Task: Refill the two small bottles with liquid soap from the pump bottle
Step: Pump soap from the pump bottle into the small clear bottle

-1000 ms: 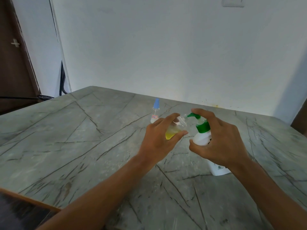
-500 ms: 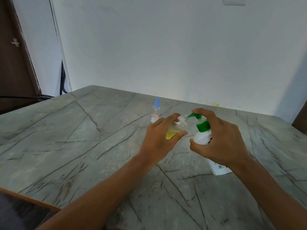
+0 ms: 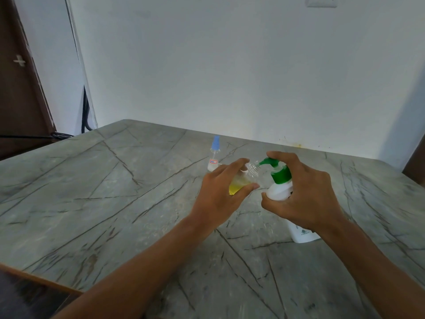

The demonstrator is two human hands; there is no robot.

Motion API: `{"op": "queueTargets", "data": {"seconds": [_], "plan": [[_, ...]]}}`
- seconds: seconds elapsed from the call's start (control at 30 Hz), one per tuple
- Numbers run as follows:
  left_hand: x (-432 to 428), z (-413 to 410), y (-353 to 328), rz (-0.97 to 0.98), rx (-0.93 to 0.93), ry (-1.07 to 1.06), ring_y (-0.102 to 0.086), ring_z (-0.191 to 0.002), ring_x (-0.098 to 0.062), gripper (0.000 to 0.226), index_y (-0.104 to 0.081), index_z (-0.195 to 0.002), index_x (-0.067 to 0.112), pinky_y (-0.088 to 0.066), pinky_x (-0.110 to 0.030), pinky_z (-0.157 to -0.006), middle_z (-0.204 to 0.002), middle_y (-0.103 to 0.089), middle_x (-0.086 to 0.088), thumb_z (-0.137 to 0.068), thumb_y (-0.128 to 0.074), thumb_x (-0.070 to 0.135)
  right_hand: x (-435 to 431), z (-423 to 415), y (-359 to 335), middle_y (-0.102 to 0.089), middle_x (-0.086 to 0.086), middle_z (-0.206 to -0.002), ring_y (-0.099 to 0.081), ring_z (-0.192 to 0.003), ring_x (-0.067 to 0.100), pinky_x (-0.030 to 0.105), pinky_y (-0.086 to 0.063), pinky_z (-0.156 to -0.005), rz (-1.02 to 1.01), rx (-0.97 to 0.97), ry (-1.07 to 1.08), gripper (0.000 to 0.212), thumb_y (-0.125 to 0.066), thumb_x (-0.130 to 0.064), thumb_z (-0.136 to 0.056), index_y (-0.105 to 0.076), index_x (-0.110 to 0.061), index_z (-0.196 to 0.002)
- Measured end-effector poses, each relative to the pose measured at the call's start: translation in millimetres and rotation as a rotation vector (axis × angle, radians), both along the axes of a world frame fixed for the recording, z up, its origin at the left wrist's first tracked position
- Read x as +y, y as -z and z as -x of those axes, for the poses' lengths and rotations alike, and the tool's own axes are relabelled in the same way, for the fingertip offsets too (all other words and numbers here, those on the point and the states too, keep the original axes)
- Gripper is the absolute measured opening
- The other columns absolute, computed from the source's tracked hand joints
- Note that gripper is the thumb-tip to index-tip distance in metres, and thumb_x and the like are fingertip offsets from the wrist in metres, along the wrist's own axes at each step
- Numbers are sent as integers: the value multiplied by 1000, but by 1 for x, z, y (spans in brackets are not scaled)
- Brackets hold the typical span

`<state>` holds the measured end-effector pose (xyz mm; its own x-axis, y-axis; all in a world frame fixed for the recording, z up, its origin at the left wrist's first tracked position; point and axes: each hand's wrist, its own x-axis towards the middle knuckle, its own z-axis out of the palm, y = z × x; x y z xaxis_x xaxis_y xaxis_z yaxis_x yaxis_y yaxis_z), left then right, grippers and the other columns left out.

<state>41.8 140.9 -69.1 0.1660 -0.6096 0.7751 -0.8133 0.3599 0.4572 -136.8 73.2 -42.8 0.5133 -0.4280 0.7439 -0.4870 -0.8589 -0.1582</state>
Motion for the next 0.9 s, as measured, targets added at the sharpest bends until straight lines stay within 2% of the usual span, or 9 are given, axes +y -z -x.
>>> {"op": "queueTargets", "data": {"seconds": [0.27, 0.43, 0.53, 0.67, 0.9], "plan": [[1, 0, 1, -6, -11, 14, -59, -93, -1, 51, -57, -122, 23, -51, -22, -82, -106, -66, 10, -78, -73, 43, 1, 0, 0, -67, -8, -103, -61, -77, 11, 23, -51, -71, -12, -43, -22, 75, -75, -51, -57, -43, -40, -124], [0, -2, 0, -9, 7, -13, -59, -93, -3, 52, -55, -125, 23, -52, -25, -83, -107, -66, 10, -79, -71, 43, 0, -1, 0, -67, -7, -102, -59, -70, 11, 24, -52, -66, 23, 31, 11, 87, -73, -54, -59, -34, -41, -136], [0, -3, -1, -13, 3, -26, -58, -90, -2, 51, -55, -125, 23, -51, -22, -82, -107, -65, 11, -80, -70, 43, 0, 0, 0, -67, -8, -101, -55, -67, 8, 21, -49, -63, 45, 84, 38, 97, -73, -54, -63, -24, -42, -146], [0, -3, -1, -7, 14, -22, -58, -91, -1, 51, -56, -124, 23, -45, -10, -80, -107, -66, 10, -80, -71, 43, 3, 2, -2, -66, -11, -98, -52, -66, 5, 21, -47, -58, 80, 114, 78, 99, -71, -62, -65, -24, -40, -148], [-1, -2, -1, -10, 11, -38, -58, -89, -1, 52, -55, -125, 25, -48, -15, -80, -106, -65, 13, -80, -69, 47, -1, 2, 0, -66, -6, -97, -55, -67, 11, 30, -54, -58, 56, 120, 68, 94, -72, -53, -60, -25, -43, -141]]}}
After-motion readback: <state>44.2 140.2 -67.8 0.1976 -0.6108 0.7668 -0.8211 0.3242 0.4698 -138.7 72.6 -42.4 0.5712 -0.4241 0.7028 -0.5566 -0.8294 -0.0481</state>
